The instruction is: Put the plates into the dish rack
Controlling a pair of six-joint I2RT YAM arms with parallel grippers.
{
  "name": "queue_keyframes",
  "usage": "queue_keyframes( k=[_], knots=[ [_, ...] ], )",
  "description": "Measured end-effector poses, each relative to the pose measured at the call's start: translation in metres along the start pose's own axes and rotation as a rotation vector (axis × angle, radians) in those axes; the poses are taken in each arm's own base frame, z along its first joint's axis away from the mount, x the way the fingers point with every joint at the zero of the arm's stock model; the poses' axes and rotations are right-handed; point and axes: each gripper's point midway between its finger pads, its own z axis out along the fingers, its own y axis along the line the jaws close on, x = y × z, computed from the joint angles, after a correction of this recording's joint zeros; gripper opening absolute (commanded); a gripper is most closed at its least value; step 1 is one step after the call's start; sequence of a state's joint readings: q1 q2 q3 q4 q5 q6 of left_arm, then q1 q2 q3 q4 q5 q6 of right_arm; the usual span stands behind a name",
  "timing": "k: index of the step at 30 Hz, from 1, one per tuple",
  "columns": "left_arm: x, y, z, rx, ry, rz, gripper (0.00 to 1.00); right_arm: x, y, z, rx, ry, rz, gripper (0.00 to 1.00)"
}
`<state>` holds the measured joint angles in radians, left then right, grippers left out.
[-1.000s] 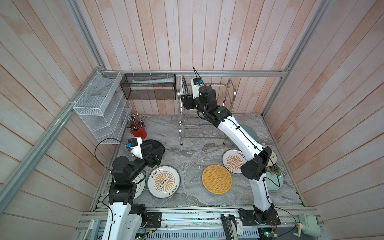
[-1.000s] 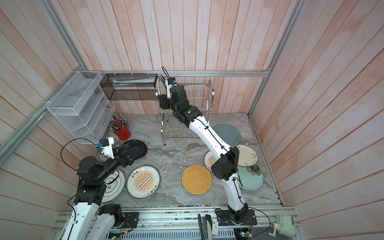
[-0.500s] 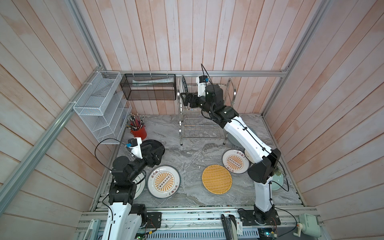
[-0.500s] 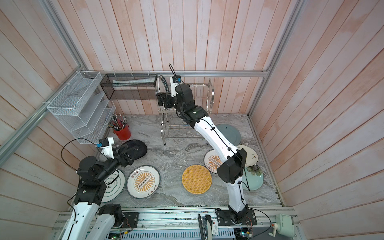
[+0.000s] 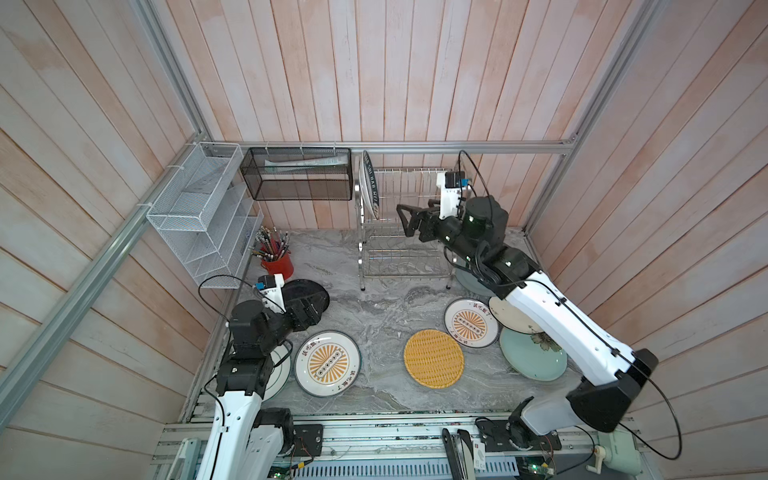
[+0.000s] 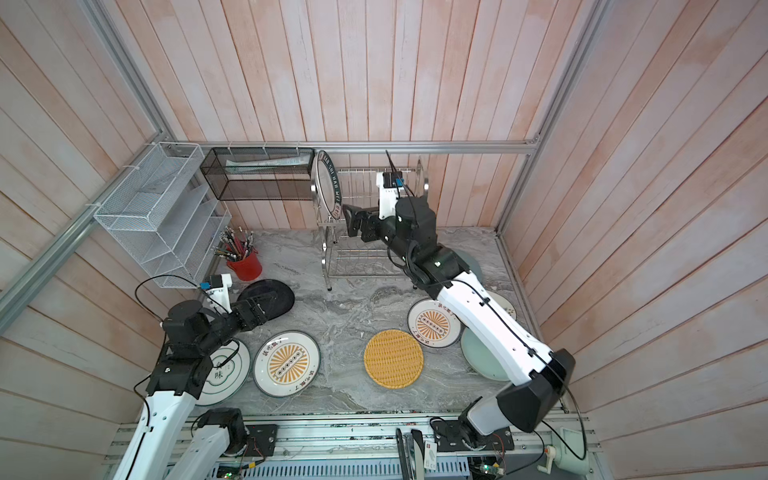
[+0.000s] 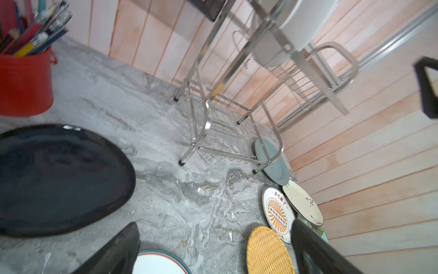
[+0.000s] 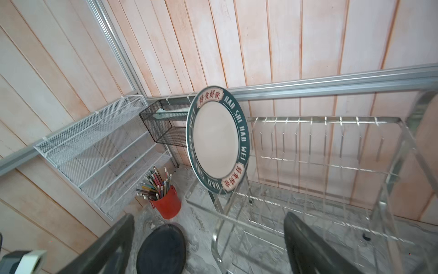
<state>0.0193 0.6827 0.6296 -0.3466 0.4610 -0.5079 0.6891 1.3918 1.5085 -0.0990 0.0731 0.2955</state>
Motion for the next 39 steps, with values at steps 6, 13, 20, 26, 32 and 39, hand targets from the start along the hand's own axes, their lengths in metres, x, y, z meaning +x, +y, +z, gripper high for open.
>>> queue_keyframes(
  k=[6, 13, 20, 26, 32, 39],
  knots=[
    [0.030, 0.058, 0.016, -0.214, 0.133, -0.212, 1.00, 0.046, -0.029, -0.044, 0.052, 0.033, -0.040, 0.98],
    [0.047, 0.119, 0.038, -0.409, 0.201, -0.324, 0.98, 0.117, -0.052, -0.060, 0.069, 0.146, -0.049, 0.98],
    [0.044, 0.182, 0.046, -0.607, 0.164, -0.362, 0.93, 0.164, -0.050, -0.067, -0.002, 0.226, -0.023, 0.98],
    [0.030, 0.209, 0.049, -0.658, 0.102, -0.342, 0.88, 0.172, -0.044, -0.068, -0.056, 0.234, -0.007, 0.98],
    [0.017, 0.235, 0.055, -0.640, 0.054, -0.387, 0.79, 0.178, -0.035, -0.069, -0.117, 0.237, 0.017, 0.98],
    [0.007, 0.249, 0.080, -0.540, 0.082, -0.417, 0.61, 0.175, -0.025, -0.069, -0.173, 0.226, 0.035, 0.98]
  ],
)
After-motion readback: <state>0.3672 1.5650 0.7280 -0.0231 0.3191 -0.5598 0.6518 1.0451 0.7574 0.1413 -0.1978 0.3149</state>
